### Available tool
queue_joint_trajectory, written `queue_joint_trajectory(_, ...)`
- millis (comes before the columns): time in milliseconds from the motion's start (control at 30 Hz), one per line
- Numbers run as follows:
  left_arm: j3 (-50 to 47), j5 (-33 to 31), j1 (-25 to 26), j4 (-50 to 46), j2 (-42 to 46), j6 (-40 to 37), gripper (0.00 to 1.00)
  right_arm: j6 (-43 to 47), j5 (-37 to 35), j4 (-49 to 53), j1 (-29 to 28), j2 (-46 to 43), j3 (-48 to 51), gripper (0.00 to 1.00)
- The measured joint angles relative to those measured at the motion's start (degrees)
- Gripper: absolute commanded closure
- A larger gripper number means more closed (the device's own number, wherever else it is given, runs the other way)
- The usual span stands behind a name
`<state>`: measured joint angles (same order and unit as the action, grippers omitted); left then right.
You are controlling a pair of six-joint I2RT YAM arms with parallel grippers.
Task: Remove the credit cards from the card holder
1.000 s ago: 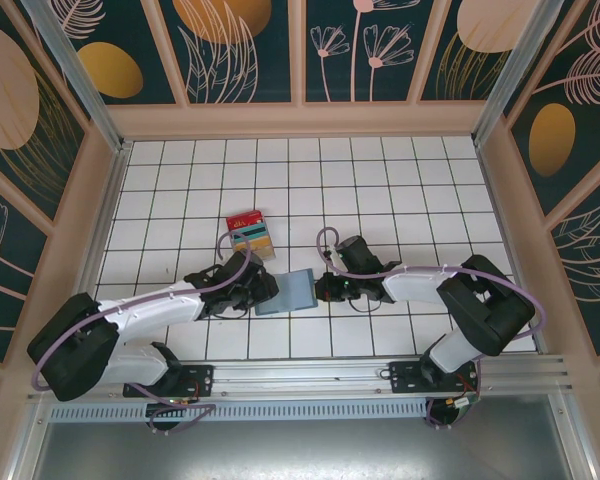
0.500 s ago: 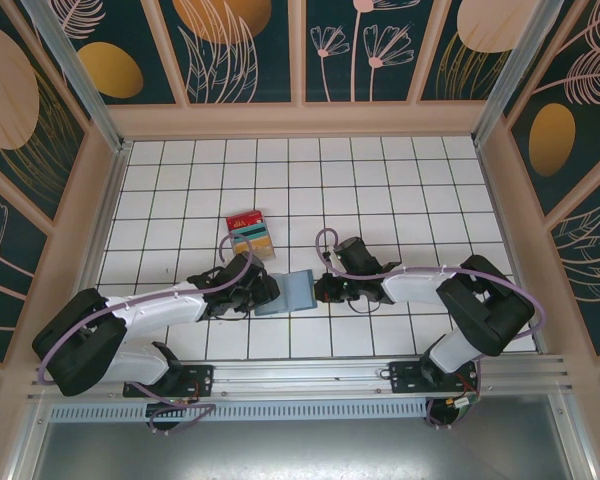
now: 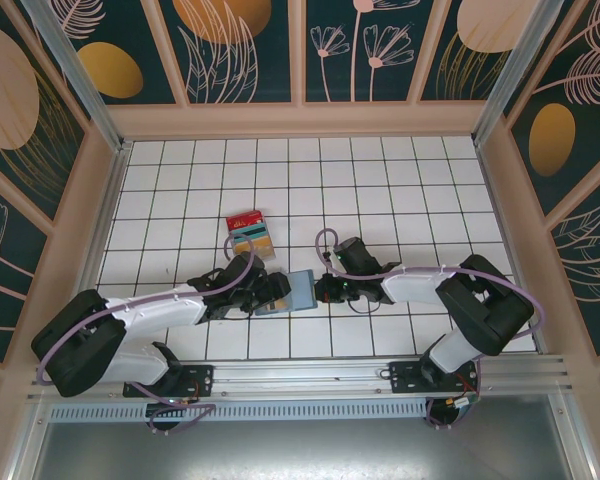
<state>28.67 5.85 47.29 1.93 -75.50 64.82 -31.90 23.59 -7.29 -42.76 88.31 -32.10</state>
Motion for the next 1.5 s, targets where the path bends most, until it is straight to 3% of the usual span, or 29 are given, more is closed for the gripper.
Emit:
queue_joint_trajectory(533,0.5,-3.8,0.1,-5.9,5.6,-0.2,0.26,0.0,0.0,-0.3,-0.4,0.2,0.0,1.0)
queue_joint_trajectory(1067,2.6,-8.0,0.1,-11.0,3.8,-0.2,0.31,0.0,0.0,-0.3,-0.4,0.4,0.0,1.0)
queue_joint_trajectory(1500,1.9,-5.0,0.1,-7.6,0.9,0.0,0.31,0.0,0.3,-1.1,-0.4,0.9,0.0,1.0)
